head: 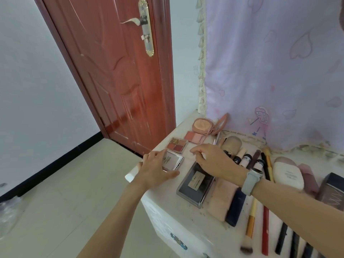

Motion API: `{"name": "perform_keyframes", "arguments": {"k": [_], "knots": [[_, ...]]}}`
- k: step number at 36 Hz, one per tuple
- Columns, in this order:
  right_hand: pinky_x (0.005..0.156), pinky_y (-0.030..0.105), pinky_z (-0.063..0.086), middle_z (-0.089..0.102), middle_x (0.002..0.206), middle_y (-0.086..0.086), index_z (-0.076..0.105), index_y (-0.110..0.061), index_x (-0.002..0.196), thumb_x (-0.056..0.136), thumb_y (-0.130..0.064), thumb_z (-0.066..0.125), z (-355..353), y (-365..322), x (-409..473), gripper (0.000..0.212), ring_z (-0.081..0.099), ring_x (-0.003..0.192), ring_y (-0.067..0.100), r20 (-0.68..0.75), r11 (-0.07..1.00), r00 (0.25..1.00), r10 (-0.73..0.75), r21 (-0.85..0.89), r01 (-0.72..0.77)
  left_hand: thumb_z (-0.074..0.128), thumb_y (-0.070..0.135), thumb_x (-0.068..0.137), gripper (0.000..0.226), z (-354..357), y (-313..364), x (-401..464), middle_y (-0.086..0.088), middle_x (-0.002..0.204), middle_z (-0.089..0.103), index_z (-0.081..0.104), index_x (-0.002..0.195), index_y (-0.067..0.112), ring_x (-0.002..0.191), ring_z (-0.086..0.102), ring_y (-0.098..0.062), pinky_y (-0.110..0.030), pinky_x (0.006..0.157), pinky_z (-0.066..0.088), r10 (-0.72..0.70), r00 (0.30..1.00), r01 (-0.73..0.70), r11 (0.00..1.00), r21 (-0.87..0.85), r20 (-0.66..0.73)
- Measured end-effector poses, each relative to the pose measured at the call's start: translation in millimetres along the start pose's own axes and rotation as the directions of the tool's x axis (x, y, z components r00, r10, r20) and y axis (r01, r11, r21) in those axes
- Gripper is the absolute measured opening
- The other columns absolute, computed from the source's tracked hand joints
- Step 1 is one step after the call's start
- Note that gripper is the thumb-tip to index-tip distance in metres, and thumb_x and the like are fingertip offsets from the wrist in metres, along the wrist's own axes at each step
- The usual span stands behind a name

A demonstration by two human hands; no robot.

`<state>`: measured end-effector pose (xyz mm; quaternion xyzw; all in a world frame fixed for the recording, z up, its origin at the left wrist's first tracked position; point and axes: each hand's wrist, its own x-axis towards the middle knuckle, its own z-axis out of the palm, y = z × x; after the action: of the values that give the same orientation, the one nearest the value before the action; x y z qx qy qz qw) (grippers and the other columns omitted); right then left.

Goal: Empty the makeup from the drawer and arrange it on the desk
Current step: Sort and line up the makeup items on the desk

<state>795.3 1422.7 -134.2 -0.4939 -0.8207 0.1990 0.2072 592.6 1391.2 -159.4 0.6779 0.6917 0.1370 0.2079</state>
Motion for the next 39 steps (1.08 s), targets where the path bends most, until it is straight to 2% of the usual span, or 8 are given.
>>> {"name": "perform_keyframes", "arguments": {"k": [5, 9, 15, 19, 22, 27, 33, 39], "knots": [[0.083, 0.011, 0.039, 0.067, 0.104, -0.001, 0.065, -0.011, 0.112, 0.093, -0.011, 0.046, -5, -2, -6, 0.027, 0.058, 0.097, 0.009, -0.096, 0.984, 0.995, 0.019, 0.178, -0.002, 0.069, 0.039, 0.075, 0.073, -6, 2, 2, 0.003, 0.126, 0.052, 0.036, 0.139, 0.029, 0.115, 0.046, -0.019, -0.035, 0.098, 0.043, -0.051, 0.994, 0.025, 0.968, -0.251, -0.096], [0.073, 0.003, 0.042, 0.065, 0.089, -0.014, 0.066, -0.019, 0.105, 0.094, -0.013, 0.048, -13, -9, -6, 0.022, 0.059, 0.084, 0.000, -0.087, 0.924, 0.992, 0.089, 0.380, -0.050, 0.073, 0.030, 0.078, 0.065, -17, 9, -3, 0.008, 0.118, 0.053, 0.040, 0.134, 0.028, 0.103, 0.053, -0.005, -0.016, 0.077, 0.044, -0.101, 0.984, -0.017, 0.761, -0.649, -0.144], [0.091, 0.019, 0.046, 0.059, 0.112, -0.015, 0.058, -0.019, 0.124, 0.094, -0.026, 0.050, -25, -32, -2, 0.032, 0.056, 0.105, 0.002, 0.035, 0.891, 0.999, -0.006, 0.453, -0.011, 0.068, 0.008, 0.078, 0.061, -24, 33, -13, -0.010, 0.114, 0.062, 0.042, 0.132, 0.018, 0.108, 0.060, -0.028, -0.046, 0.097, 0.047, 0.072, 0.997, 0.007, 0.096, -0.995, 0.014], [0.091, 0.014, 0.041, 0.062, 0.115, -0.010, 0.058, -0.025, 0.125, 0.093, -0.031, 0.051, -24, -38, -2, 0.033, 0.053, 0.107, -0.001, -0.011, 0.921, 0.996, -0.088, 0.379, 0.085, 0.065, 0.010, 0.082, 0.025, -24, 45, -12, -0.011, 0.098, 0.060, 0.054, 0.103, 0.018, 0.105, 0.058, -0.032, -0.049, 0.097, 0.046, 0.162, 0.986, 0.049, -0.126, -0.991, 0.028], [0.088, 0.021, 0.045, 0.064, 0.112, -0.008, 0.059, -0.026, 0.122, 0.091, -0.035, 0.054, -24, -35, -3, 0.033, 0.056, 0.104, 0.004, -0.078, 0.939, 0.990, -0.121, 0.315, 0.140, 0.068, 0.026, 0.082, 0.014, -20, 51, -10, -0.009, 0.101, 0.064, 0.064, 0.094, 0.019, 0.106, 0.061, -0.032, -0.043, 0.087, 0.053, 0.109, 0.994, 0.036, -0.148, -0.988, 0.020], [0.088, 0.031, 0.050, 0.065, 0.110, -0.003, 0.060, -0.017, 0.120, 0.091, -0.028, 0.054, -29, -30, -2, 0.031, 0.058, 0.098, 0.009, -0.105, 0.964, 0.987, -0.121, 0.226, 0.143, 0.070, 0.048, 0.073, 0.038, -20, 61, -9, -0.017, 0.116, 0.058, 0.073, 0.099, 0.020, 0.112, 0.059, -0.035, -0.042, 0.075, 0.056, -0.007, 0.998, 0.066, -0.181, -0.981, 0.068], [0.078, 0.043, 0.051, 0.066, 0.096, 0.007, 0.063, -0.019, 0.111, 0.094, -0.026, 0.048, -32, -30, -3, 0.024, 0.059, 0.086, 0.022, -0.093, 0.970, 0.982, -0.165, 0.166, 0.179, 0.073, 0.041, 0.073, 0.036, -22, 66, -10, -0.008, 0.094, 0.063, 0.067, 0.103, 0.022, 0.084, 0.069, -0.021, -0.040, 0.074, 0.055, -0.022, 1.000, -0.002, -0.096, -0.995, 0.000], [0.076, 0.042, 0.051, 0.063, 0.091, 0.006, 0.058, -0.025, 0.124, 0.091, -0.024, 0.048, -30, -33, -1, 0.034, 0.060, 0.082, 0.022, -0.074, 0.973, 0.978, -0.194, 0.109, 0.201, 0.069, 0.039, 0.075, 0.044, -17, 69, -13, -0.006, 0.093, 0.063, 0.056, 0.113, 0.023, 0.087, 0.057, -0.023, -0.040, 0.077, 0.056, -0.049, 0.995, -0.081, 0.021, -0.996, -0.082]]}}
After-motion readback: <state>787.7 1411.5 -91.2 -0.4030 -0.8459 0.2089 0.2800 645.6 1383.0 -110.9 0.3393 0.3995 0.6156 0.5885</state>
